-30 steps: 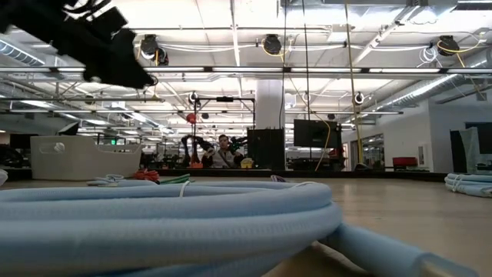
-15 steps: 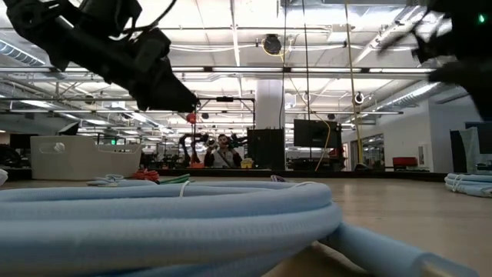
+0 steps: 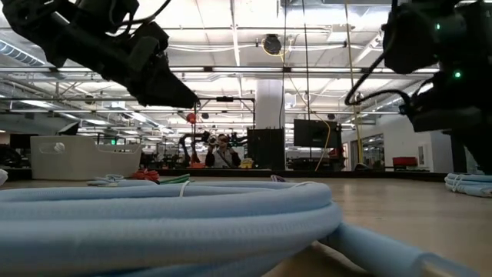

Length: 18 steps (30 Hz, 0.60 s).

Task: Pick & Place USB Port
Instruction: Put the top right blue HDMI cable into the gray basket

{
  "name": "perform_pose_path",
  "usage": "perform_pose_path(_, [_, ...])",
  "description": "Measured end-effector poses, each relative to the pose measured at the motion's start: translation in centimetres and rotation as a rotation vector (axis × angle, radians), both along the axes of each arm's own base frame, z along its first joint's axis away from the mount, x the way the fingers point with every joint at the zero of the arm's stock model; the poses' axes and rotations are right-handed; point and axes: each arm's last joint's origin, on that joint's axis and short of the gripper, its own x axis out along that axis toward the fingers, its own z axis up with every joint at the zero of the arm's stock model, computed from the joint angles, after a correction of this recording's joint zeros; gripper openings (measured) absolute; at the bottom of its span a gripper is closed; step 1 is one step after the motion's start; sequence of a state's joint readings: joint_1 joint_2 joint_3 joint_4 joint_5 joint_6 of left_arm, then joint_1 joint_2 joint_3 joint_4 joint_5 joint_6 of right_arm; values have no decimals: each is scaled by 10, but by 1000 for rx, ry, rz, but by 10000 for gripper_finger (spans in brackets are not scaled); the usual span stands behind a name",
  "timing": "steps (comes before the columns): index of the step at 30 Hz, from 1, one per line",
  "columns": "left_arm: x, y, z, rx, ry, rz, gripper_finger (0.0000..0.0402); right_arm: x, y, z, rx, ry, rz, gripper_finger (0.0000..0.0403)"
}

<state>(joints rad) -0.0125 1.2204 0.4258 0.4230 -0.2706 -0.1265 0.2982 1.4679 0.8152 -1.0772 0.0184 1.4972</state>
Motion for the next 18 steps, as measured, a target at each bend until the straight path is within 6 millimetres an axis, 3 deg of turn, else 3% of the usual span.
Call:
perform_pose_path(9, [-4,-4,7,36,-22,17,211,-3,-15,-28,50,-77,-12,1])
perform_pose_path(13, [-5,-3,7,37,-15,22,211,1,-28,-28,61,-95,-6,1])
perform_pose_path(18, [-5,-3,7,43,-9,39,211,17,-47,-22,-57,-188,32,0])
